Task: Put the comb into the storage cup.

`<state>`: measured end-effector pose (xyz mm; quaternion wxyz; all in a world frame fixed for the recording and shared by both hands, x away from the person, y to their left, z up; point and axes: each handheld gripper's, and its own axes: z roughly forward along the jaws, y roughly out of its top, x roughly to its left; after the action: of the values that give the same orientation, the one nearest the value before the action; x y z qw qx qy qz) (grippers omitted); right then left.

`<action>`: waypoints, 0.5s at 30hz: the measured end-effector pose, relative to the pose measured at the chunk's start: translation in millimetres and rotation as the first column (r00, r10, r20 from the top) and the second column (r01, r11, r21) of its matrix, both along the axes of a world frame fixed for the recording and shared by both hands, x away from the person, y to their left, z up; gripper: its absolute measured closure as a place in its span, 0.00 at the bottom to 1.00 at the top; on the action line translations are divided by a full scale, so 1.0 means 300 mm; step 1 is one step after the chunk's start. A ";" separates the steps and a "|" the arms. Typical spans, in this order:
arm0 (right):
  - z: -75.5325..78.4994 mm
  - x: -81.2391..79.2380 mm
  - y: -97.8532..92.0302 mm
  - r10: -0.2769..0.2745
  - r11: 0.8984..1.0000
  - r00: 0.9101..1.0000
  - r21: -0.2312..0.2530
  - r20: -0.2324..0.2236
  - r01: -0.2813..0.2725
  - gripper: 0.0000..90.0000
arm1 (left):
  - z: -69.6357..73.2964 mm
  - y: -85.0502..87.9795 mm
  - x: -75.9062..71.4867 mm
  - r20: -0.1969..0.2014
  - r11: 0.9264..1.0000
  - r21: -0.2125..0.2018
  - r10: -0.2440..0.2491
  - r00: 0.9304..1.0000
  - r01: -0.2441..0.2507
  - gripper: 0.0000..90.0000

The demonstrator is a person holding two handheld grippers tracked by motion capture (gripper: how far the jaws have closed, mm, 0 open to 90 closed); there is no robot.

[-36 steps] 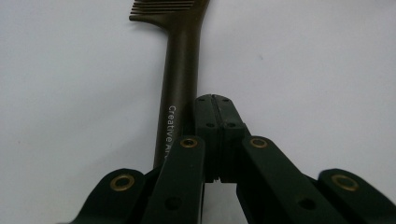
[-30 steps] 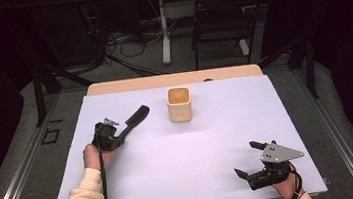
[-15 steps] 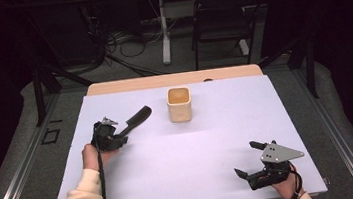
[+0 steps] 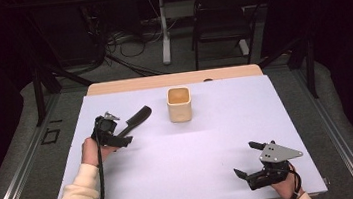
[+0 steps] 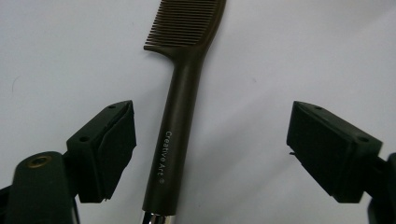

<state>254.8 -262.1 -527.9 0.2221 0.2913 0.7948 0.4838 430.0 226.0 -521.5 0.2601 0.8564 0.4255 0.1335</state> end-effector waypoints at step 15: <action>-0.001 0.001 0.000 0.004 1.000 1.000 0.002 -0.005 -0.004 0.00 | 0.028 -0.034 0.101 -0.087 0.992 0.084 -0.087 0.992 0.095 0.00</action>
<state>255.1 -262.1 -528.2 0.2188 0.2912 0.7954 0.4844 460.3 215.7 -513.2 0.2102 0.8903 0.3902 0.1042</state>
